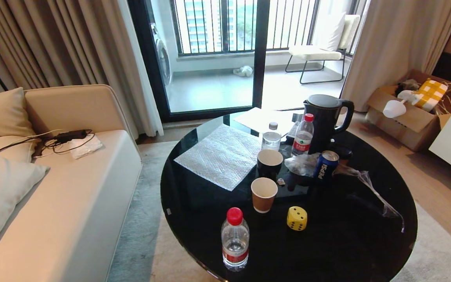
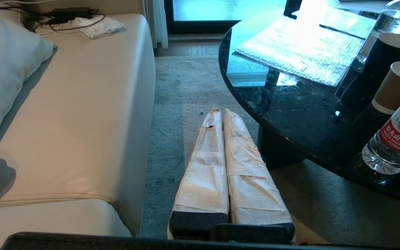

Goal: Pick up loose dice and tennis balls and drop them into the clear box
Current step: Pick up toys out of the box

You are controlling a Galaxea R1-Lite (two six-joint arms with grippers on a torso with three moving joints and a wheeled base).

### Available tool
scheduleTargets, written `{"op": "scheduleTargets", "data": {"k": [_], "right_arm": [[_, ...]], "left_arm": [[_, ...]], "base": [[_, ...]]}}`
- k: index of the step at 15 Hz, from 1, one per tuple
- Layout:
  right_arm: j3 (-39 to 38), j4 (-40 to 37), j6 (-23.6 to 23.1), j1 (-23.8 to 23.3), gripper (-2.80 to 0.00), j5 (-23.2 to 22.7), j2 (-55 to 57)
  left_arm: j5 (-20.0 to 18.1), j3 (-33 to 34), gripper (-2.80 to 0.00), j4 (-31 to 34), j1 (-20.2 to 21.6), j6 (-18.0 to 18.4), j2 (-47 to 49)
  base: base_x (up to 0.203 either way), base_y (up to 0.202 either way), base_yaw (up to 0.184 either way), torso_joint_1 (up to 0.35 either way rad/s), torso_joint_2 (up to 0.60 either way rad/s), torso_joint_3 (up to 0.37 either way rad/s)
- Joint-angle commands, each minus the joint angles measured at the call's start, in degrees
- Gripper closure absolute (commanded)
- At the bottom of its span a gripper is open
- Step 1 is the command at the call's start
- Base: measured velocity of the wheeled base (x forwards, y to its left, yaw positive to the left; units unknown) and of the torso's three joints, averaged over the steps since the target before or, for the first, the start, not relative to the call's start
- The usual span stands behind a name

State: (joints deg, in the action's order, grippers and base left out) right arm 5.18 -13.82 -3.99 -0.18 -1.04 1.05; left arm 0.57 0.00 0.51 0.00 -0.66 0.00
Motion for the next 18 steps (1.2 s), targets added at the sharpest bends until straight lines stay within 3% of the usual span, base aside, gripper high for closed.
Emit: {"op": "scheduleTargets", "data": {"k": [1, 18], "right_arm": [[0.0, -0.1, -0.1, 0.0, 0.00, 0.0, 0.1], [0.0, -0.1, -0.1, 0.0, 0.00, -0.1, 0.1]], "left_arm": [[0.0, 0.0, 0.00, 0.0, 0.0, 0.0, 0.0], [0.0, 0.1, 0.00, 0.0, 0.0, 0.0, 0.0]], "base": [[0.000, 0.000, 0.000, 0.004, 0.01, -0.165], [0.000, 0.000, 0.000, 0.003, 0.00, -0.196]]}}
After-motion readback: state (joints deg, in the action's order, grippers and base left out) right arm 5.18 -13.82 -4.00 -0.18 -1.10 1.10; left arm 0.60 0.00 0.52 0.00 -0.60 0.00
